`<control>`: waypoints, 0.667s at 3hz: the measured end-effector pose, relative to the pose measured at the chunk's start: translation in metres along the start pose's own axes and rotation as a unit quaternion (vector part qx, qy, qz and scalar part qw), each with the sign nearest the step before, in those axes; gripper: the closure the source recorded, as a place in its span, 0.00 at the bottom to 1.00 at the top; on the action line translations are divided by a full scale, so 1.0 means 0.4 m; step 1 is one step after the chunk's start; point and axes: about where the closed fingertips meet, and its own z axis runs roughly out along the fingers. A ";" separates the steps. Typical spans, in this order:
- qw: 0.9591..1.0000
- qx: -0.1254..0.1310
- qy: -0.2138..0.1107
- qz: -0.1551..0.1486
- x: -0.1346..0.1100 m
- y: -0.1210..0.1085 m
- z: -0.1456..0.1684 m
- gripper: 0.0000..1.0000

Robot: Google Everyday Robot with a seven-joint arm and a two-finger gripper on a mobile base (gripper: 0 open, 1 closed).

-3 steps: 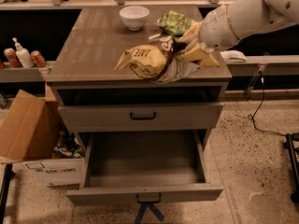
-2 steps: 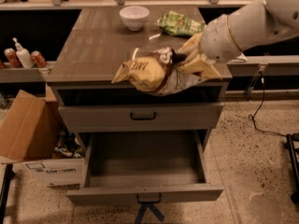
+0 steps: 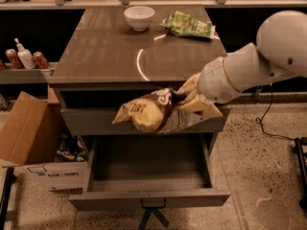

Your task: Place brown chip bag into middle drawer

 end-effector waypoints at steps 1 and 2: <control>0.999 -0.002 -0.001 0.033 0.130 0.056 0.077 1.00; 0.999 -0.003 -0.002 0.036 0.138 0.059 0.083 1.00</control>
Offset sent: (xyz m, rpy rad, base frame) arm -0.0083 -0.0145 -0.0492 0.0115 0.0400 -0.0340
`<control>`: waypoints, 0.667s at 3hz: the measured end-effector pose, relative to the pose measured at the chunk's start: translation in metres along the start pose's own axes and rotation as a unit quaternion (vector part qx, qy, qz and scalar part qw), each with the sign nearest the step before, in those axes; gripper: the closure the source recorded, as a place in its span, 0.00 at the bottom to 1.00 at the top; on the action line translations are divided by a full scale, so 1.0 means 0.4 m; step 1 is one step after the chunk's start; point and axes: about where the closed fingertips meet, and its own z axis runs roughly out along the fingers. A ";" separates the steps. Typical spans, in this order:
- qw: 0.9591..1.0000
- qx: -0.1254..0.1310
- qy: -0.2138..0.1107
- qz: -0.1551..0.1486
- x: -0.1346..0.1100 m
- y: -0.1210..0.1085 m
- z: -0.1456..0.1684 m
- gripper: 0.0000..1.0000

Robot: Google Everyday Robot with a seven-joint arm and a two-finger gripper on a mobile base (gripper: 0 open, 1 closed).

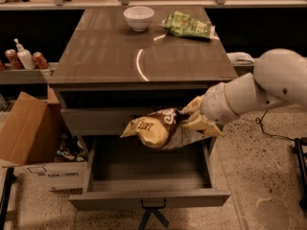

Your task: Place brown chip bag into middle drawer

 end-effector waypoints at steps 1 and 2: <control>0.999 -0.013 -0.011 0.028 0.070 0.018 0.059 1.00; 0.998 -0.022 -0.011 0.066 0.181 0.044 0.149 1.00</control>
Offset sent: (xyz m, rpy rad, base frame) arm 0.0025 -0.0252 -0.1761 0.0729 0.1969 -0.1335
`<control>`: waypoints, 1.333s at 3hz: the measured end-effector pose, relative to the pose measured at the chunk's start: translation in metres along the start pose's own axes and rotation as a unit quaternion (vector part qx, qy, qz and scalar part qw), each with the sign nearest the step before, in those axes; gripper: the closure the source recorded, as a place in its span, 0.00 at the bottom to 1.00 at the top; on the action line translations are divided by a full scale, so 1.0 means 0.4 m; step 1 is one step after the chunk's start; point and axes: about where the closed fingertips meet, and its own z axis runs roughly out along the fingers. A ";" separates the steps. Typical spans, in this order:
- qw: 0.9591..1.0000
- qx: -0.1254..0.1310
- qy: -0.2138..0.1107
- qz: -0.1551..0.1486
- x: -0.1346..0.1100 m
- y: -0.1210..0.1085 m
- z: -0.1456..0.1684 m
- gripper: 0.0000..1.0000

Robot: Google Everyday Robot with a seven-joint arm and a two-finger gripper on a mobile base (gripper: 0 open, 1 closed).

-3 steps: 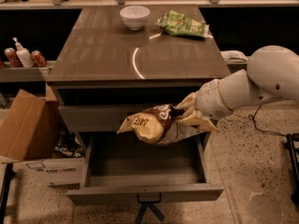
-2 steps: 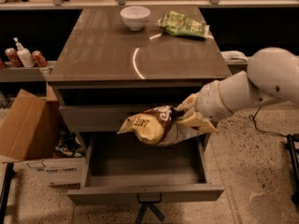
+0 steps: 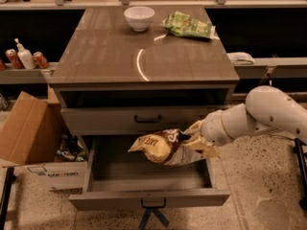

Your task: Place brown chip bag into middle drawer

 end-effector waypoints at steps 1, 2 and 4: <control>0.998 0.005 0.022 0.050 0.134 -0.011 0.112 1.00; 0.994 0.014 0.035 0.098 0.239 -0.029 0.200 1.00; 0.985 0.051 0.041 0.157 0.356 -0.102 0.330 0.81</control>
Offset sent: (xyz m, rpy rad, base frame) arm 0.0342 -0.0281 -0.1933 -0.0470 0.1973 -0.2843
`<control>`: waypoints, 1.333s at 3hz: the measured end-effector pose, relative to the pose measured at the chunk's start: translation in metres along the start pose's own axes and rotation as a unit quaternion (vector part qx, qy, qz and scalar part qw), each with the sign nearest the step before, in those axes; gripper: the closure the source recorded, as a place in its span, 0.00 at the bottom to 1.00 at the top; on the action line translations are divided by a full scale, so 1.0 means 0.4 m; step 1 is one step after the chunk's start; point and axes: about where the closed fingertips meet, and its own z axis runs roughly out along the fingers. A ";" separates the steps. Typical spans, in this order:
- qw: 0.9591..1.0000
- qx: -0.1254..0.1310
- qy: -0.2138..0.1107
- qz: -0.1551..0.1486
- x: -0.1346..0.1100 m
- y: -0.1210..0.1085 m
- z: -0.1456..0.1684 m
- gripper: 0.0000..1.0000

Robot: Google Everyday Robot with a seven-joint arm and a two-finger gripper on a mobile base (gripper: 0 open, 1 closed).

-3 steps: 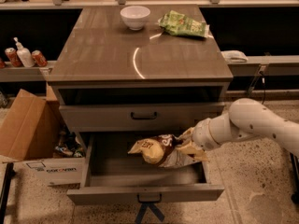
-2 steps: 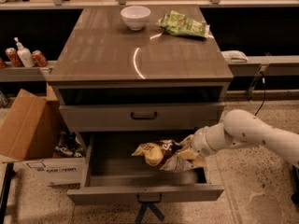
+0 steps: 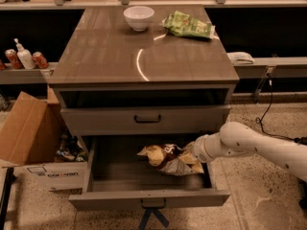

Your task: Place brown chip bag into middle drawer

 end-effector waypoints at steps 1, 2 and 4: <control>1.000 0.006 -0.007 0.018 0.013 -0.021 0.049 0.57; 0.999 0.006 -0.014 0.028 0.018 -0.029 0.083 0.28; 0.998 0.023 -0.022 0.050 0.032 -0.008 0.006 0.00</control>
Offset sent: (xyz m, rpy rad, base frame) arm 0.0238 0.0130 -0.0425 0.0476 0.0183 -0.0705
